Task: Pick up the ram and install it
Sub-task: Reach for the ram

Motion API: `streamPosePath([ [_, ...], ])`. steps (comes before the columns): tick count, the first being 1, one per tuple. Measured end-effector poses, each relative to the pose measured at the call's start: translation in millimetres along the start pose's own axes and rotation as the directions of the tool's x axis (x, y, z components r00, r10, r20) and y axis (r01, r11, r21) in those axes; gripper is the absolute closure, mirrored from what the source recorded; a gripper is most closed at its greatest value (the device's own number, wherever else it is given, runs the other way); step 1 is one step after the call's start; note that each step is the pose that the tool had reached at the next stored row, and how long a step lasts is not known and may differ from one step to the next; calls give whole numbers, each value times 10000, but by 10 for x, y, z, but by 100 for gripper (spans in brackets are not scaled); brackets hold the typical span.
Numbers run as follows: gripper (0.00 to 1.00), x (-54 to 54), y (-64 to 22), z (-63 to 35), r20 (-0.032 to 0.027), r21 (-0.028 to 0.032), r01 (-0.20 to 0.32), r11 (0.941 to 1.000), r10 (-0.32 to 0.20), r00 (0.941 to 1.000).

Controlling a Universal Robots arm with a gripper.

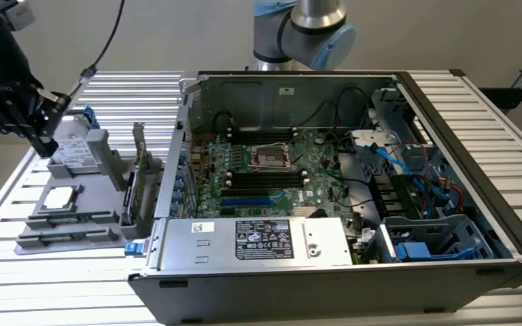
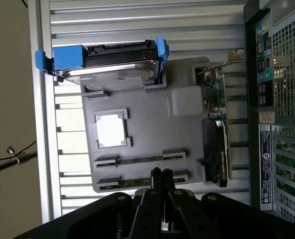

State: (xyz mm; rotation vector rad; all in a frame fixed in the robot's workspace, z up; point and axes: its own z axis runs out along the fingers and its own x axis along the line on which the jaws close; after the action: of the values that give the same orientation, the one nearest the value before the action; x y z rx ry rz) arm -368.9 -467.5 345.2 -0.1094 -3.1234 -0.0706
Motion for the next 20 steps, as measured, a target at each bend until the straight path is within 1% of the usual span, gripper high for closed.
streamPosePath([
  [2, 90, 4, -51, 24, -81, 6, 0, 10000, 0, 10000],
  [5, 90, 1, -142, 66, -229, 13, 13, 10000, -13, 9997],
  [7, 90, -1, -181, 102, -316, 7, 64, 10000, -63, 9995],
  [8, 90, -1, -191, 119, -348, 0, 112, 9999, -111, 9993],
  [10, 90, 2, -204, 155, -385, -6, 240, 9997, -240, 9990],
  [13, 90, 7, -214, 209, -426, -3, 460, 9989, -460, 9980],
  [15, 90, 19, -216, 224, -438, -1, 589, 9983, -589, 9973],
  [20, 90, 20, -216, 225, -437, -2, 595, 9982, -594, 9973],
])
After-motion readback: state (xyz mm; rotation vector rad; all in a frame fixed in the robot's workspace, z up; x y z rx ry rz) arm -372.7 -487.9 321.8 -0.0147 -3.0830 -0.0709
